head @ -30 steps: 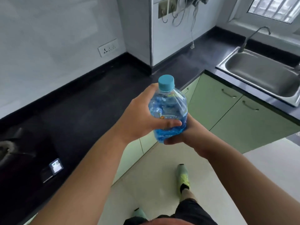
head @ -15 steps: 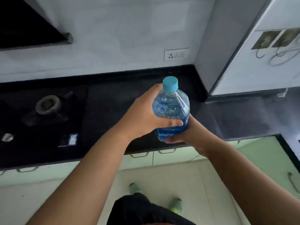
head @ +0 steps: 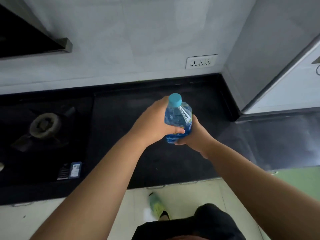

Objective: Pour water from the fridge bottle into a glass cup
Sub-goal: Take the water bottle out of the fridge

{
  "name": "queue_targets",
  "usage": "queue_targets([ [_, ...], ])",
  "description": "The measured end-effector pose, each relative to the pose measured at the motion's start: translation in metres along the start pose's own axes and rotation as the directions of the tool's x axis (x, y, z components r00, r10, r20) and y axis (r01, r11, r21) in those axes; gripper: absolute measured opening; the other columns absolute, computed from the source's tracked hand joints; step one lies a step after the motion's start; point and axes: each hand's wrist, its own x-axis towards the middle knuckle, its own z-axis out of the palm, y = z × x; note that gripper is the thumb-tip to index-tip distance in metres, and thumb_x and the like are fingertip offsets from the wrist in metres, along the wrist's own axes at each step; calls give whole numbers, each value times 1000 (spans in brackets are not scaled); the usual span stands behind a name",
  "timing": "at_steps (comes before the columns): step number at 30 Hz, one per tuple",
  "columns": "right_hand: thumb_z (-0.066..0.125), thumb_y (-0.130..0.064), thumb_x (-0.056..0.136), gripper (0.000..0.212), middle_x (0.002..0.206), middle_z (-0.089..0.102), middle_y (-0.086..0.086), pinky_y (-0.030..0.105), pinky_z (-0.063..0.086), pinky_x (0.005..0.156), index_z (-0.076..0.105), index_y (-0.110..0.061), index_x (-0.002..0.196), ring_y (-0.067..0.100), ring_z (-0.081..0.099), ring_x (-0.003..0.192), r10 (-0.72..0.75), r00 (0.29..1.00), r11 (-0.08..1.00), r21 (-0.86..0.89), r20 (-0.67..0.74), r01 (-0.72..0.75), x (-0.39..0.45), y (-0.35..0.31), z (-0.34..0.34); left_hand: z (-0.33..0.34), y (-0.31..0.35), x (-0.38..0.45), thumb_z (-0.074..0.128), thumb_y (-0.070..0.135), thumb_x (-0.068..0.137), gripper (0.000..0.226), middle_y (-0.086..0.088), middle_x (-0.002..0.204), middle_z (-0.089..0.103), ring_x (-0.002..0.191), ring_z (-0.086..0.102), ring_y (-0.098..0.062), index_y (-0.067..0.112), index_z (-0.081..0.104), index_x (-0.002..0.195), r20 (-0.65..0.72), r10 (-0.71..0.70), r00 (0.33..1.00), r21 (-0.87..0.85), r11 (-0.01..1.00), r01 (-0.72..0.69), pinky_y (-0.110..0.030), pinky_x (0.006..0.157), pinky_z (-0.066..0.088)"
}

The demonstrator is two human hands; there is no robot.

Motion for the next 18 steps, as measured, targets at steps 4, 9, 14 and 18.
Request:
queue_targets([
  [4, 95, -6, 63, 98, 119, 69, -11, 39, 57, 96, 43, -31, 143, 14, 67, 110, 55, 998, 995, -88, 14, -54, 34, 16, 0, 23, -18, 28, 94, 47, 66, 84, 13, 130, 59, 113, 63, -9, 38, 46, 135, 16, -36, 999, 24, 999, 35, -41, 97, 57],
  [9, 96, -14, 65, 87, 116, 71, -11, 41, 56, 99, 51, -28, 139, 16, 68, 110, 82, 996, 971, -230, 44, -70, 73, 32, -8, 51, -32, 57, 91, 28, 76, 82, 6, 134, 58, 116, 63, -14, 29, 45, 143, 40, -108, 993, 27, 994, 107, -40, 101, 55],
  [14, 94, -15, 67, 85, 116, 70, -7, 44, 57, 98, 50, -24, 139, 20, 68, 111, 101, 993, 957, -280, 63, -80, 97, 40, -9, 69, -40, 77, 90, 25, 77, 80, 3, 136, 58, 116, 64, -17, 29, 45, 143, 38, -157, 987, 70, 986, 154, -42, 101, 55],
  [18, 88, -11, 75, 88, 114, 64, -8, 36, 57, 85, 39, -25, 147, 18, 64, 106, 98, 992, 958, -279, 74, -74, 105, 37, -12, 78, -44, 87, 91, 22, 75, 77, 5, 130, 61, 114, 64, -14, 29, 50, 139, -4, -180, 984, 65, 982, 180, -39, 100, 55],
])
